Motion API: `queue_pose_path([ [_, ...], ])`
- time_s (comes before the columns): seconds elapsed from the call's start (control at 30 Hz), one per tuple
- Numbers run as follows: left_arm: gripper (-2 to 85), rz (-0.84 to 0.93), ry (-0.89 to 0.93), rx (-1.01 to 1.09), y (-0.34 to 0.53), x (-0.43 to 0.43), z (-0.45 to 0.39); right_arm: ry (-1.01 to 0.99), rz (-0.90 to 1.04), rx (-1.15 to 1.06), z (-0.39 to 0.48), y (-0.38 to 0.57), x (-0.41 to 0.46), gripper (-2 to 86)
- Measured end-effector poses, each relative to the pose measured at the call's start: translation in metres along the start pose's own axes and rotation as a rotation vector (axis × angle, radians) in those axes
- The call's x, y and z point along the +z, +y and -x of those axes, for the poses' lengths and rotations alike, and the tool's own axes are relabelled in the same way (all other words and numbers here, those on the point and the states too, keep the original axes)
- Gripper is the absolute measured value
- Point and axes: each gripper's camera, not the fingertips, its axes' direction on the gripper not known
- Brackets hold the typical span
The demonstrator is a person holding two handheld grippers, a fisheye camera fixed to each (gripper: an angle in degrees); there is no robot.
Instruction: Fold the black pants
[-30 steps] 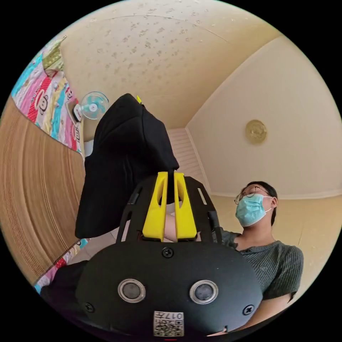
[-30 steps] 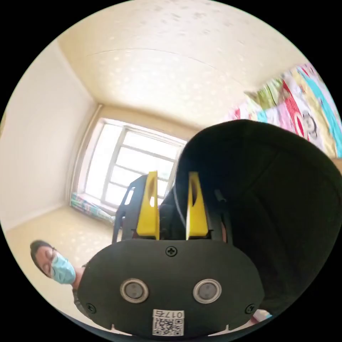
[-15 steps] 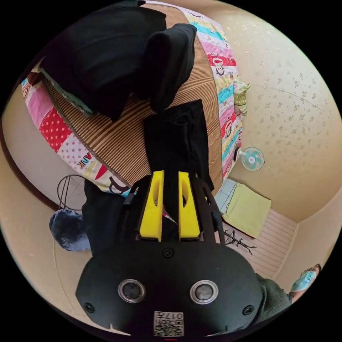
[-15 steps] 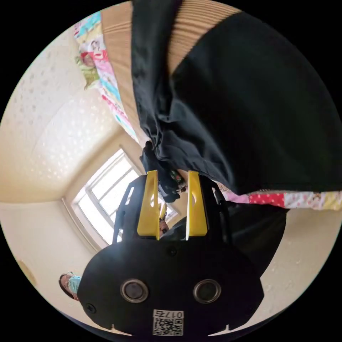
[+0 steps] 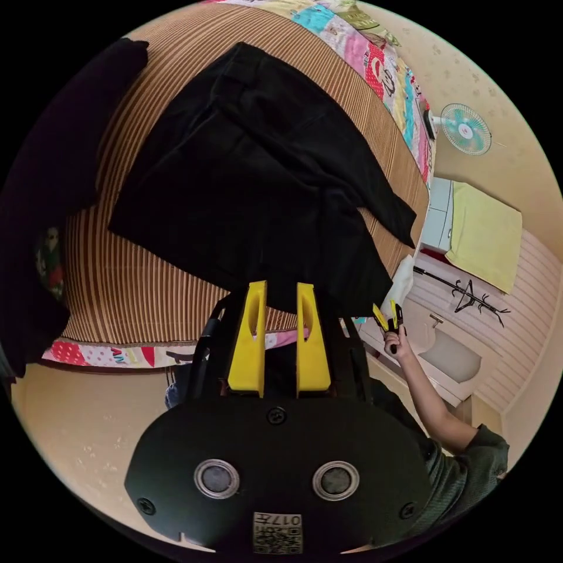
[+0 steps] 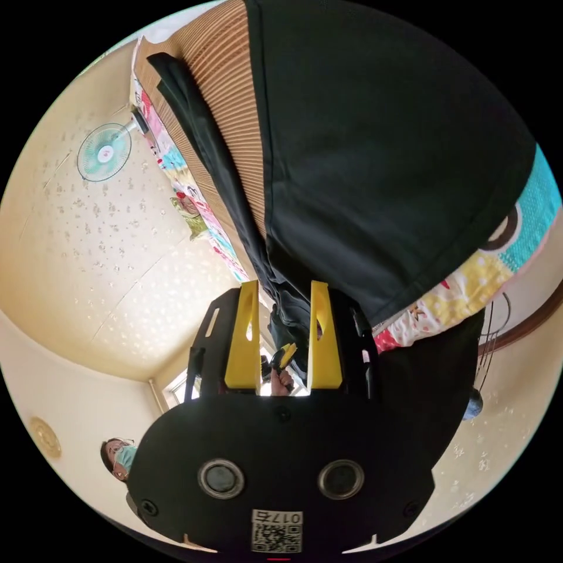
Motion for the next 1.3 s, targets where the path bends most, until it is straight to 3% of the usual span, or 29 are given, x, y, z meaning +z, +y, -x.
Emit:
queue_pose_path([
  [0.17, 6.2, 0.086, 0.036, 0.041, -0.005, 0.022, -0.009, 0.012, 0.026, -0.087, 0.049, -0.032, -0.006, 12.5],
  [0.33, 5.6, 0.119, 0.186, -0.08, 0.038, 0.036, 0.013, 0.2, 0.065, -0.245, 0.17, -0.098, 0.018, 13.6],
  [0.47, 5.5, 0.127, 0.359, -0.24, 0.082, 0.032, 0.044, 0.332, -0.018, -0.237, 0.248, -0.141, 0.036, 15.1],
  [0.6, 5.5, 0.105, 0.391, -0.279, 0.105, 0.017, 0.06, 0.35, -0.132, -0.105, 0.29, -0.184, 0.046, 15.3],
  [0.7, 5.4, 0.108, 0.436, -0.279, 0.116, 0.011, 0.069, 0.512, -0.074, -0.071, 0.303, -0.214, 0.06, 15.0],
  [0.83, 5.4, 0.127, 0.433, -0.278, 0.127, 0.008, 0.078, 0.708, -0.081, -0.031, 0.307, -0.226, 0.055, 7.0],
  [0.97, 5.3, 0.12, 0.503, -0.281, 0.133, 0.011, 0.088, 0.448, -0.041, -0.034, 0.288, -0.231, 0.016, 6.1],
  [1.03, 5.3, 0.116, 0.54, -0.282, 0.136, 0.011, 0.091, 0.049, -0.046, 0.051, 0.257, -0.228, -0.015, 10.5],
  [1.1, 5.3, 0.118, 0.55, -0.272, 0.139, 0.009, 0.093, -0.172, -0.102, 0.11, 0.241, -0.22, -0.031, 13.2],
  [1.17, 5.3, 0.138, 0.529, -0.26, 0.144, 0.005, 0.095, -0.188, -0.14, 0.17, 0.237, -0.214, -0.042, 12.8],
  [1.3, 5.3, 0.168, 0.499, -0.242, 0.147, 0.002, 0.098, 0.107, -0.123, 0.178, 0.262, -0.219, -0.048, 4.9],
])
